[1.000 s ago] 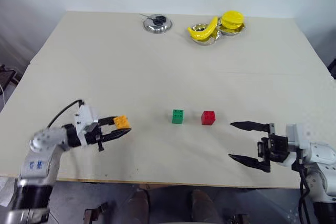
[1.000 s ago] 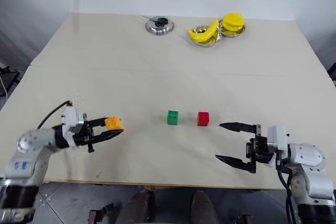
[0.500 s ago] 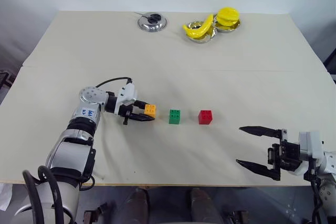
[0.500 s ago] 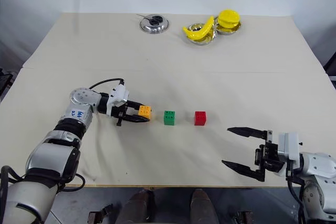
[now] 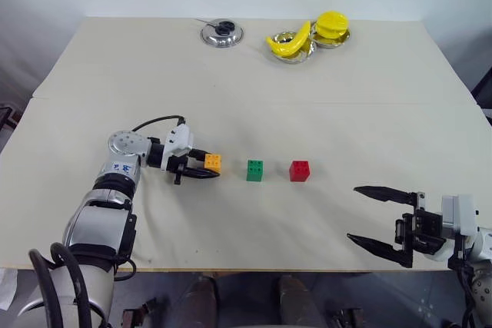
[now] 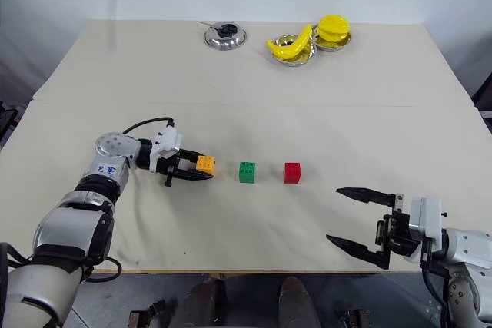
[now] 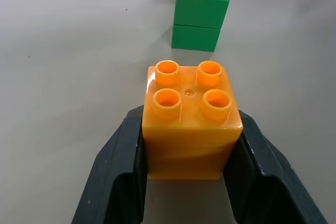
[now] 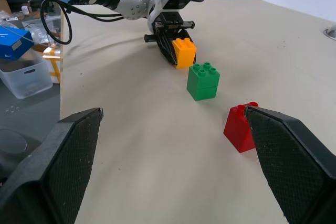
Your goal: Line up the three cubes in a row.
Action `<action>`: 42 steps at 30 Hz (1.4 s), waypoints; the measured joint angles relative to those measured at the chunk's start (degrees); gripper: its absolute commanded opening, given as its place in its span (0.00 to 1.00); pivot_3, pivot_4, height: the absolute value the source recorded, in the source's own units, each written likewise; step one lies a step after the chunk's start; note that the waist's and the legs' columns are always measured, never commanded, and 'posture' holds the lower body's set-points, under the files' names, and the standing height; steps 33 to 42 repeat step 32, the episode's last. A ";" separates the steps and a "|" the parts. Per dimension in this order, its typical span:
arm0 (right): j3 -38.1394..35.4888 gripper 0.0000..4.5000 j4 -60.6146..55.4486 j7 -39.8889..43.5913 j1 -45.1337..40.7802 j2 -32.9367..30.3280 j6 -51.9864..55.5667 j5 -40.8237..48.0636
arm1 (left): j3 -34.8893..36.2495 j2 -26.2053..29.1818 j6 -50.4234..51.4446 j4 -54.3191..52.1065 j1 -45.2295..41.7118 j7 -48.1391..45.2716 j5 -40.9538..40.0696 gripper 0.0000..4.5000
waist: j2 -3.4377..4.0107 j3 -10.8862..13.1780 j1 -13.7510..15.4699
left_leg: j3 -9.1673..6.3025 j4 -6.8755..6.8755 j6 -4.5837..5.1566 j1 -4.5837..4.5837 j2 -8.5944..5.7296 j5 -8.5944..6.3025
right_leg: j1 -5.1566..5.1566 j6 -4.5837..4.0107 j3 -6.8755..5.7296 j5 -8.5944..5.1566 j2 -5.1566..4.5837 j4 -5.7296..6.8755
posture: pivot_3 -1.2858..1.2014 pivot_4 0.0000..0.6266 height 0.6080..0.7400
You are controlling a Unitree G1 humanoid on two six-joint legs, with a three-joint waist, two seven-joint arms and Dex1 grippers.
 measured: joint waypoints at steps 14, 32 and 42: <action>0.37 1.00 0.16 0.23 -2.48 -0.56 0.75 -0.01 | 1.65 2.09 1.14 -2.41 2.77 -0.07 -0.93 0.99 | 0.00 0.00 -0.15 | -0.03 0.10 0.00 0.00 0.02 0.01 | -0.01 0.00 0.00 0.00 0.02 0.11 | 0.52 0.24 1.00; -5.15 1.00 17.77 6.55 -2.12 -5.44 -6.30 -4.28 | 22.63 22.56 17.14 -48.07 44.93 6.42 -19.96 0.99 | 0.04 -0.02 0.66 | 0.00 -0.04 0.26 0.21 0.12 -0.13 | 0.17 -0.04 -0.01 -0.01 0.02 0.07 | 0.52 0.24 1.00; -5.15 1.00 17.77 6.55 -2.12 -5.44 -6.30 -4.28 | 22.63 22.56 17.14 -48.07 44.93 6.42 -19.96 0.99 | 0.04 -0.02 0.66 | 0.00 -0.04 0.26 0.21 0.12 -0.13 | 0.17 -0.04 -0.01 -0.01 0.02 0.07 | 0.52 0.24 1.00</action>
